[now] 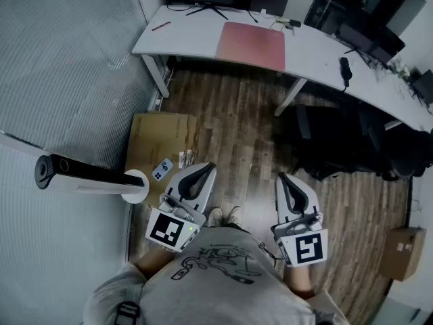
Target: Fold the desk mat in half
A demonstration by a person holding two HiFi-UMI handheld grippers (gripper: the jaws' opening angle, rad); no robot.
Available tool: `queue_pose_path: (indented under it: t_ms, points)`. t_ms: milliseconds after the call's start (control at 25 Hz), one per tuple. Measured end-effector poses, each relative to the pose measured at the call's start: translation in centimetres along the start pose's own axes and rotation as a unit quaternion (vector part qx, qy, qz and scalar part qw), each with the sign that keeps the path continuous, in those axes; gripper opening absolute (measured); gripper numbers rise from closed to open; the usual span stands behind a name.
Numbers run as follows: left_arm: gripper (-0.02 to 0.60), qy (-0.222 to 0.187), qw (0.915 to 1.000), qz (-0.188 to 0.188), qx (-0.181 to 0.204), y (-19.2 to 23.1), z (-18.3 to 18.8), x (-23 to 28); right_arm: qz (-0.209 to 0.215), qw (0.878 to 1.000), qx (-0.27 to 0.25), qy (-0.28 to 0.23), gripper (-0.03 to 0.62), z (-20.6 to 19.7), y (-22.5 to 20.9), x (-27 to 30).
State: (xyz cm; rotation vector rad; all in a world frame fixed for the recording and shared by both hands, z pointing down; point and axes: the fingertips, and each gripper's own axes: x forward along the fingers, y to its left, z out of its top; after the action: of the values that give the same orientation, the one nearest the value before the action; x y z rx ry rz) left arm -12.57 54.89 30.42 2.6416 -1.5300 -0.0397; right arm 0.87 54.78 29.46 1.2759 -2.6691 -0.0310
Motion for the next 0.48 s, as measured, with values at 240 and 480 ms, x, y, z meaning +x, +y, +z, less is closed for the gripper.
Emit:
queue_pose_path:
  t_ms: [240, 480]
  points:
    - [0.028, -0.007, 1.0, -0.005, 0.003, 2.1, 0.1, -0.4, -0.008, 1.0, -0.002, 0.007, 0.006, -0.1, 1.1, 1.6]
    - [0.028, 0.001, 1.0, -0.007, 0.007, 3.5, -0.1, 0.0, -0.01, 1.0, -0.001, 0.009, 0.006, -0.1, 1.0, 3.1]
